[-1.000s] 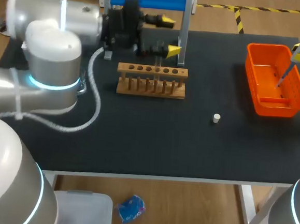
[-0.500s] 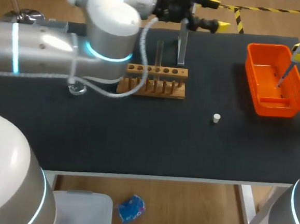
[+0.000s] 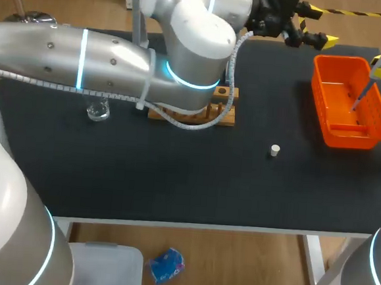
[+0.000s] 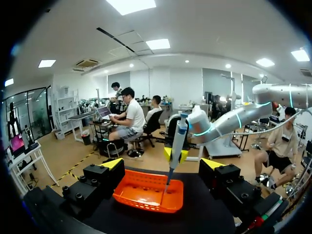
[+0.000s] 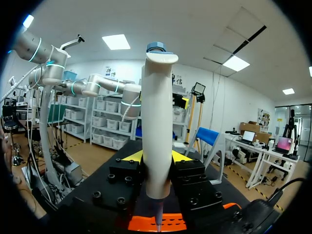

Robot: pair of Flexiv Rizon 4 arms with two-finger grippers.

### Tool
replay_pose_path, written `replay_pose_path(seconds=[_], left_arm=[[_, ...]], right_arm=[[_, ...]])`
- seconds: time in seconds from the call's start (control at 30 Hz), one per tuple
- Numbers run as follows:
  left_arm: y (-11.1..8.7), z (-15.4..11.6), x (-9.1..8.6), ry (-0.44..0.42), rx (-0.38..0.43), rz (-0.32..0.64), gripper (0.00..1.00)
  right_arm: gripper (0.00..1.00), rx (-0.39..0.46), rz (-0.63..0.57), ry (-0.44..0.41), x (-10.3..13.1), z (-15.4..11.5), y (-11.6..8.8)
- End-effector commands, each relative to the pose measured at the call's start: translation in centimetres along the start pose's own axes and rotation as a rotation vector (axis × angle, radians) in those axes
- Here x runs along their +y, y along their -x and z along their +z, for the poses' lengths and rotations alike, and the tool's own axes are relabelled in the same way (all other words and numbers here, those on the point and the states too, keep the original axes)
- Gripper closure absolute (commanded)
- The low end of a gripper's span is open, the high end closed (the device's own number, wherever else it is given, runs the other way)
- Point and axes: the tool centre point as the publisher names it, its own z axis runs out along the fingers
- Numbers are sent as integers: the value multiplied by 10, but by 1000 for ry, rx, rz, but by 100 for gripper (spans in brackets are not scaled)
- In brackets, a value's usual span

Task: Invert the test tube, pick up the pipette, mount the tip to pipette, aspirate from beaker and dispense into the tube, eject the tip, return the pipette, and cap with the stopper.

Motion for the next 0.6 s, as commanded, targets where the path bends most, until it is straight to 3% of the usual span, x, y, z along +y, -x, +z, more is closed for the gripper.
replay_pose_path(seconds=[0.03,0.23,0.4,0.43,0.47,0.5,0.6], left_arm=[[1,13,3,-16,-6,1,0],[3,40,-9,70,27,-29,0],[-3,60,-17,48,27,-9,0],[-4,62,-19,47,37,2,8],[-6,65,-20,51,37,1,70],[-7,66,-20,48,39,10,100],[-10,68,-21,44,49,24,100]], right_arm=[[100,0,-1,-3,1,0,0],[100,0,-1,-3,1,0,0],[100,0,-1,-3,1,0,0],[100,0,-1,-3,1,0,0],[100,0,-1,-3,1,0,0],[100,0,-1,-3,1,0,0],[100,0,-1,-3,1,0,0]])
